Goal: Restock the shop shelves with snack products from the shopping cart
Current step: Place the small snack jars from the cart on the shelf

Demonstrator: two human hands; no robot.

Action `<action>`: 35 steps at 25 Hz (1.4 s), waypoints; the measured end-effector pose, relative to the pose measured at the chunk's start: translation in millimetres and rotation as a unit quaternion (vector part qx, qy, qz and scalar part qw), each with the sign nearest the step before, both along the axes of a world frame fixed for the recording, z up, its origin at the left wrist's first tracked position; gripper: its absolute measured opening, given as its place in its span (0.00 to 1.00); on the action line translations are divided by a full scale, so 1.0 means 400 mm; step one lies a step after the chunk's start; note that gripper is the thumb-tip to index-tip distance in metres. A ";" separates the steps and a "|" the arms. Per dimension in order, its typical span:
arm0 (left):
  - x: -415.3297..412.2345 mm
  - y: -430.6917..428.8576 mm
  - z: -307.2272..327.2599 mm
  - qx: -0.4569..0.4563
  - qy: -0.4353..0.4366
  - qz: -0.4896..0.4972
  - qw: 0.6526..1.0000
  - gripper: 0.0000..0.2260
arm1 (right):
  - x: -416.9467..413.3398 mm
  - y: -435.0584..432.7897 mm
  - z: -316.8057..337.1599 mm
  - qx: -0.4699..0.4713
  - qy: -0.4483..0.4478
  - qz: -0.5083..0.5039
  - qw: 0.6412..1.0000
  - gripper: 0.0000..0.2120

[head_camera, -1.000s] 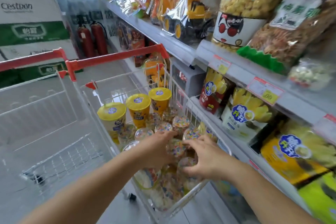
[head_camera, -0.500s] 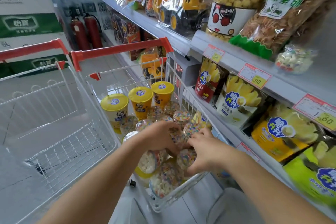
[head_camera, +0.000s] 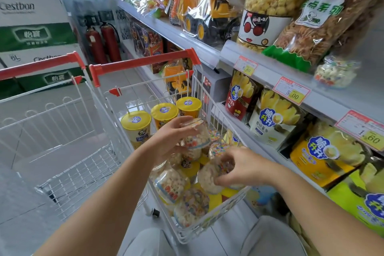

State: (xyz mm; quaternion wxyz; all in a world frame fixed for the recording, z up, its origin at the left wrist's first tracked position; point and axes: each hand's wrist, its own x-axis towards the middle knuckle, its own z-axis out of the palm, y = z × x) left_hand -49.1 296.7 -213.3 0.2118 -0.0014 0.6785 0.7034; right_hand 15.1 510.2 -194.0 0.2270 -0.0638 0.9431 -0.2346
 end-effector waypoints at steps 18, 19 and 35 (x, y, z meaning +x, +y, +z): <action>-0.022 0.325 0.352 0.217 0.143 -0.132 0.957 0.21 | 0.103 0.363 0.510 -0.103 0.331 -0.292 0.892 0.20; -0.026 0.359 0.363 0.210 0.150 -0.143 0.956 0.20 | 0.103 0.410 0.518 -0.018 0.331 -0.322 0.887 0.18; -0.046 0.566 0.347 0.144 0.134 -0.132 0.971 0.25 | 0.034 0.554 0.516 0.137 0.112 -0.197 0.964 0.34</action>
